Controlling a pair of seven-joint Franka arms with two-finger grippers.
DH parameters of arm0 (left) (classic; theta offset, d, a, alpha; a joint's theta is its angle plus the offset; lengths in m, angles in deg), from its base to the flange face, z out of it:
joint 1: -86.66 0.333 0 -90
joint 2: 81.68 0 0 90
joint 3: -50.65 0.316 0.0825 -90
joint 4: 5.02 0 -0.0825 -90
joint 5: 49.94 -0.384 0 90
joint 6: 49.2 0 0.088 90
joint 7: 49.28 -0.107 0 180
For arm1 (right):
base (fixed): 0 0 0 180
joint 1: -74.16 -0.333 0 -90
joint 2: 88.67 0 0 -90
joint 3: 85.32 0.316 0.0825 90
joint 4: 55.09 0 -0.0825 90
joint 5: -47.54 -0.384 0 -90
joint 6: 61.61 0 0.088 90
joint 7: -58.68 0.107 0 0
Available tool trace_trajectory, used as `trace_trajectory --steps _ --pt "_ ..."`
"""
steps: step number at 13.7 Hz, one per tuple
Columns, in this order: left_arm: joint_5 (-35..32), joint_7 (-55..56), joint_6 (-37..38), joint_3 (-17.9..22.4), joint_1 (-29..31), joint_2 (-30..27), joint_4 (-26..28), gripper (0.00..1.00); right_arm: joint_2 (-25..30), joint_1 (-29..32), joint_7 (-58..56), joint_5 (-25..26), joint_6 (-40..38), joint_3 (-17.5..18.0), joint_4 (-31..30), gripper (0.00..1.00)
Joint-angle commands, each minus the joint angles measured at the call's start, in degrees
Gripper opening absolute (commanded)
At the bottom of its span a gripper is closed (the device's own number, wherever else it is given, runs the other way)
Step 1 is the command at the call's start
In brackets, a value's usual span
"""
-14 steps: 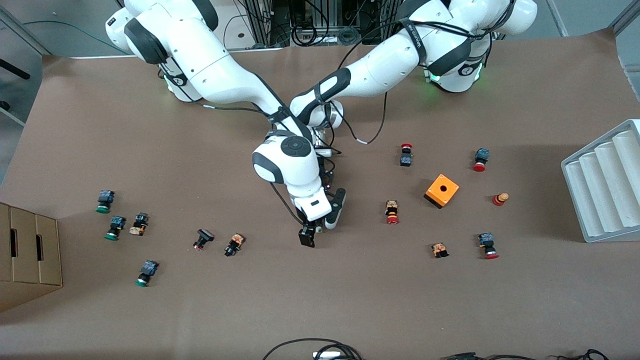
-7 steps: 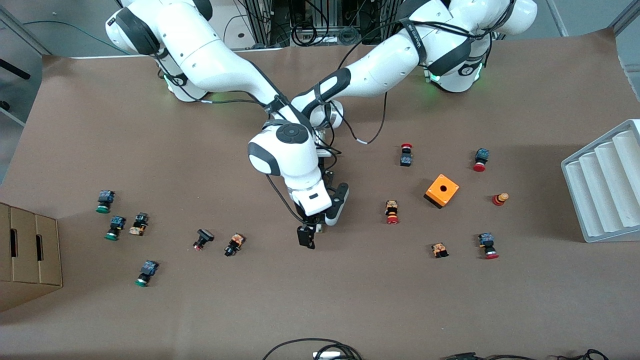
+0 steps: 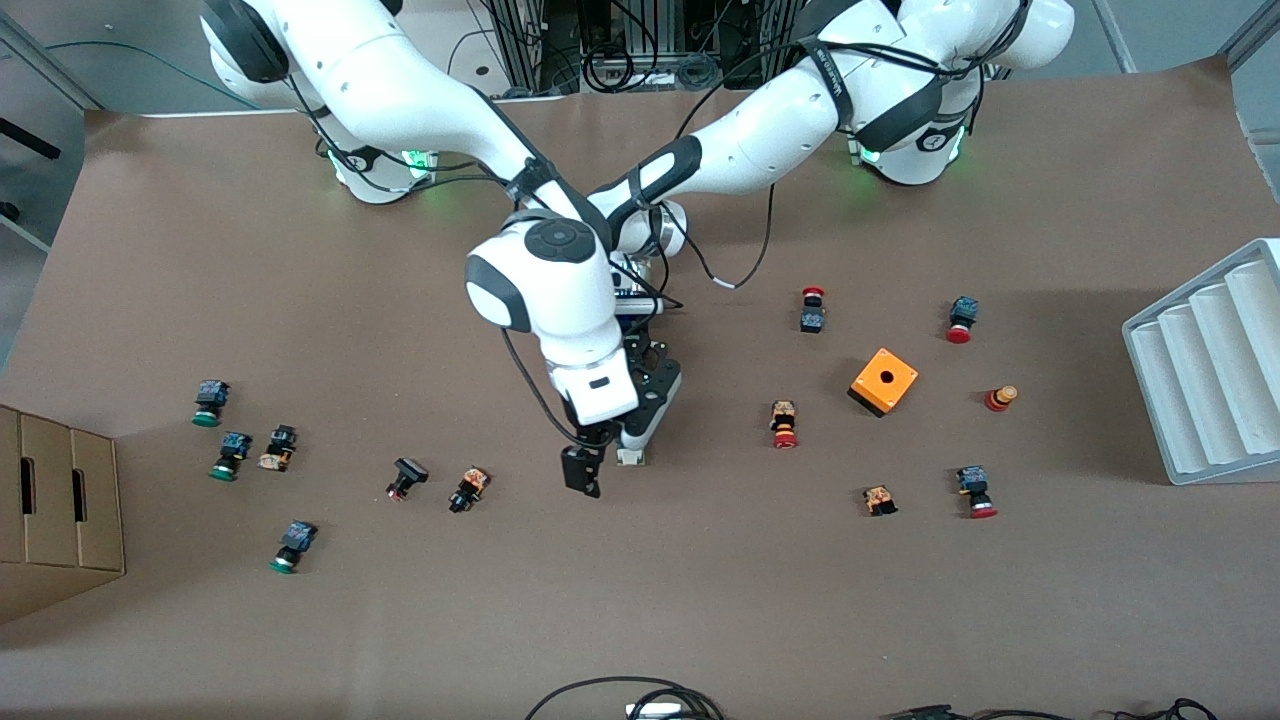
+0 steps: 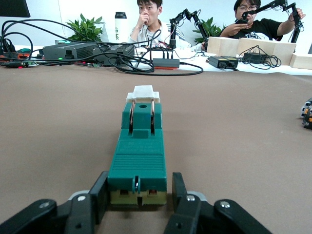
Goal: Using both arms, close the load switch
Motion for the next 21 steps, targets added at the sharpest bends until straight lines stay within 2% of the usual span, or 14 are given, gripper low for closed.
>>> trace_trajectory --steps 1,3,6,7,12,17,19,21 --pt "-0.6 0.8 0.7 0.3 -0.6 0.9 -1.1 0.57 3.8 2.8 -0.4 -2.3 -8.2 1.2 -0.1 1.00" --pt "-0.5 0.5 0.7 0.3 -0.6 0.8 -1.1 0.57 6.2 3.6 -0.1 -2.9 -10.8 1.2 -0.1 1.00" --pt "-0.5 -0.2 0.5 0.3 -0.3 0.3 -0.5 0.57 8.3 4.9 0.0 -8.7 -14.4 0.4 -0.1 1.00" --pt "-0.5 -0.3 0.5 0.3 -0.3 0.1 -0.5 0.57 8.7 5.2 0.1 -9.0 -14.7 0.4 -0.1 1.00" --pt "0.0 -1.9 0.5 0.2 -0.3 -0.5 -0.5 0.56 12.2 13.6 0.4 -18.0 -20.8 0.6 -0.3 1.00" --pt "0.2 -1.9 0.4 0.2 -0.3 -0.8 -0.5 0.58 14.2 20.1 7.2 -18.1 -29.6 0.5 -0.3 1.00" --pt "0.3 -1.9 0.4 0.1 -0.3 -0.7 -0.4 0.59 14.5 24.2 7.7 -18.2 -29.7 0.6 -0.6 1.00" --pt "0.4 -1.9 0.5 0.0 -0.3 -0.8 -0.5 0.79 15.8 28.0 7.4 -18.3 -29.8 0.8 -2.1 1.00"
